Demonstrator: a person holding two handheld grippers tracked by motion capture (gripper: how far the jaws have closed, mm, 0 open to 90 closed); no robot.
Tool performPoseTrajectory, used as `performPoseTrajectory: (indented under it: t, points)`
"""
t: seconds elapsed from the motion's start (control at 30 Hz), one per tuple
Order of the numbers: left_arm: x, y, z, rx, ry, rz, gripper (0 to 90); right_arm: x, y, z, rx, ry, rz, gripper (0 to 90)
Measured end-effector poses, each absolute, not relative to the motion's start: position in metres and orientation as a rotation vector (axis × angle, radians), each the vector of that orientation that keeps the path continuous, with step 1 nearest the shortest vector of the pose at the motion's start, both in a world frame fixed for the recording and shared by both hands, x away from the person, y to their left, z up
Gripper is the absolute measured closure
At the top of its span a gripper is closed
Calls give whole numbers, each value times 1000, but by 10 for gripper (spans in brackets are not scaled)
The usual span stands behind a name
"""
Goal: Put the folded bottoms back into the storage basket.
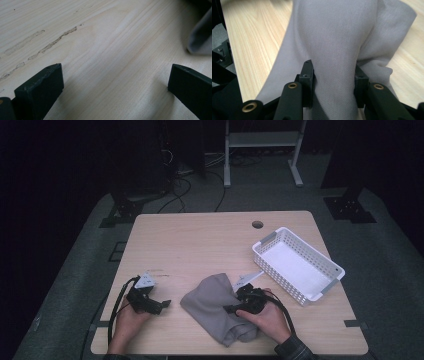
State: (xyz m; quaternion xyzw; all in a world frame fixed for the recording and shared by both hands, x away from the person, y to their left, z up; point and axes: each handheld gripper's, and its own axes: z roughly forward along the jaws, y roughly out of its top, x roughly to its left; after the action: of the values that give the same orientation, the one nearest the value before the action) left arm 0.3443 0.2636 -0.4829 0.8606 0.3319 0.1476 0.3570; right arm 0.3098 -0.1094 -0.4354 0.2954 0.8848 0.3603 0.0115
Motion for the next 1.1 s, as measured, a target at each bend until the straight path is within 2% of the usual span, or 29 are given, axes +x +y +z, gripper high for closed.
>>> performPoseTrajectory:
  t: [1.1]
  points:
    - [344, 264, -483, 2224, 856, 380, 0, 312, -141, -397, 910, 2690, 1169, 620]
